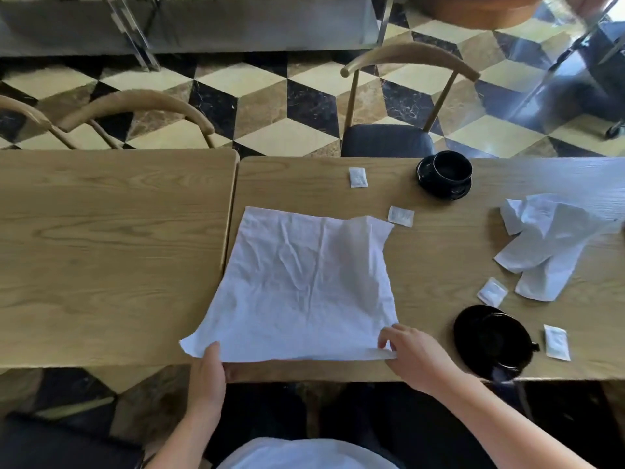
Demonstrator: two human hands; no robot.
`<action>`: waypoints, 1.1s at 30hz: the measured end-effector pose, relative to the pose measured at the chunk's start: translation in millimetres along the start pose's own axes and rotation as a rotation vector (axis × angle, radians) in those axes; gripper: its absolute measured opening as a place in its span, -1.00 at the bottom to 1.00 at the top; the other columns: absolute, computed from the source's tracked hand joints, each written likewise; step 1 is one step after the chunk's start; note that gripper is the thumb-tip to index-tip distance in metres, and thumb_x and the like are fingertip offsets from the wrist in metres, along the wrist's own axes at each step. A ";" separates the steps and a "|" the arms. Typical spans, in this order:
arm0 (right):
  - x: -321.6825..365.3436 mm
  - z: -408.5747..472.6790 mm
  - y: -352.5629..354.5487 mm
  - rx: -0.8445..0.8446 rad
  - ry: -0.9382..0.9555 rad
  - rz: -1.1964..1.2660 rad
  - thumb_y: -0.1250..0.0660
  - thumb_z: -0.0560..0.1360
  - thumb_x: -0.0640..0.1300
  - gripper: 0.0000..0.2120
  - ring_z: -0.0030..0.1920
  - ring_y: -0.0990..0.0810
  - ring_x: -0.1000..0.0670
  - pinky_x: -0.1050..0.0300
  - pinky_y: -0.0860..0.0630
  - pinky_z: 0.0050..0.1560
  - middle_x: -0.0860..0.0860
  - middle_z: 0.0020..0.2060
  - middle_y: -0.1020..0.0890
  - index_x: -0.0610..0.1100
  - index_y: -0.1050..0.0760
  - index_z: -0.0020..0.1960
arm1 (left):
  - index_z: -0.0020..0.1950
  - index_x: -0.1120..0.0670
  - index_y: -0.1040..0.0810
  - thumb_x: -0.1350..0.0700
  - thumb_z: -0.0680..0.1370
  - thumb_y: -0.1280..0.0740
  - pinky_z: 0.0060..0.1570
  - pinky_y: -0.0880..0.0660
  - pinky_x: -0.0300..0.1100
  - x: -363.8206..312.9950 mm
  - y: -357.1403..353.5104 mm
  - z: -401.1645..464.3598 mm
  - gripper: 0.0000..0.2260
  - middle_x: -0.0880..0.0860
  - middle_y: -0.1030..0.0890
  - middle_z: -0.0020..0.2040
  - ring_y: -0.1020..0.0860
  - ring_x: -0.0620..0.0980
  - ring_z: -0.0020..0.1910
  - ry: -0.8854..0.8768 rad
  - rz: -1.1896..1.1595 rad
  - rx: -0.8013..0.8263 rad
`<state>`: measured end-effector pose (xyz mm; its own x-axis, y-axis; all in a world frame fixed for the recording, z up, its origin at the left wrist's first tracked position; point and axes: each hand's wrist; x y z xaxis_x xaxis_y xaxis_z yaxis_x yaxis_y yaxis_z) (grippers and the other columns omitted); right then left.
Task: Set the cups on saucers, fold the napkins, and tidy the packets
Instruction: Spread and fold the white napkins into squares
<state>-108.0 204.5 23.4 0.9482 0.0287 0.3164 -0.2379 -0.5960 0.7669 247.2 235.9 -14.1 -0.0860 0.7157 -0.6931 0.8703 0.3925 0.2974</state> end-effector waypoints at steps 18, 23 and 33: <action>11.4 76.4 5.2 0.547 -0.148 0.079 -0.45 0.48 0.19 -0.49 0.01 -0.61 0.04 0.11 -0.53 0.11 0.07 0.16 -0.61 0.01 -0.48 0.35 | 0.18 0.21 -0.57 -0.14 0.53 -0.42 -0.10 -0.63 0.05 61.4 -34.5 -7.6 -0.56 0.24 -0.74 -0.02 -0.69 0.26 0.02 0.663 -0.185 0.231; 39.3 182.2 61.4 0.019 -0.066 0.156 -0.43 0.54 -0.06 -0.60 0.28 -0.53 -0.16 0.04 -0.44 0.24 -0.14 0.30 -0.56 -0.14 -0.52 0.34 | 0.23 0.17 -0.53 -0.02 0.51 -0.50 -0.09 -0.60 0.02 86.2 -83.5 -37.5 -0.60 0.23 -0.62 0.19 -0.63 0.23 0.13 0.812 -0.404 0.237; 57.7 263.4 61.0 -0.061 -0.078 0.151 -0.52 0.43 -0.08 -0.34 0.19 -0.57 -0.16 -0.08 -0.57 0.15 -0.17 0.32 -0.47 -0.14 -0.36 0.46 | 0.13 0.12 -0.61 0.08 0.56 -0.46 -0.35 -0.39 -0.23 116.5 -102.9 -45.9 -0.80 0.06 -0.56 -0.13 -0.53 -0.04 -0.22 0.801 -0.669 0.107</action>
<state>-12.4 -41.6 -58.6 0.9138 -0.1215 0.3877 -0.3887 -0.5393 0.7471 125.3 305.5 -95.3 -0.8274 0.5598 -0.0458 0.5617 0.8242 -0.0726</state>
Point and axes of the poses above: each hand's wrist, its own z-axis towards the middle knuckle, its own y-axis out of the back of the hand, x = y × z
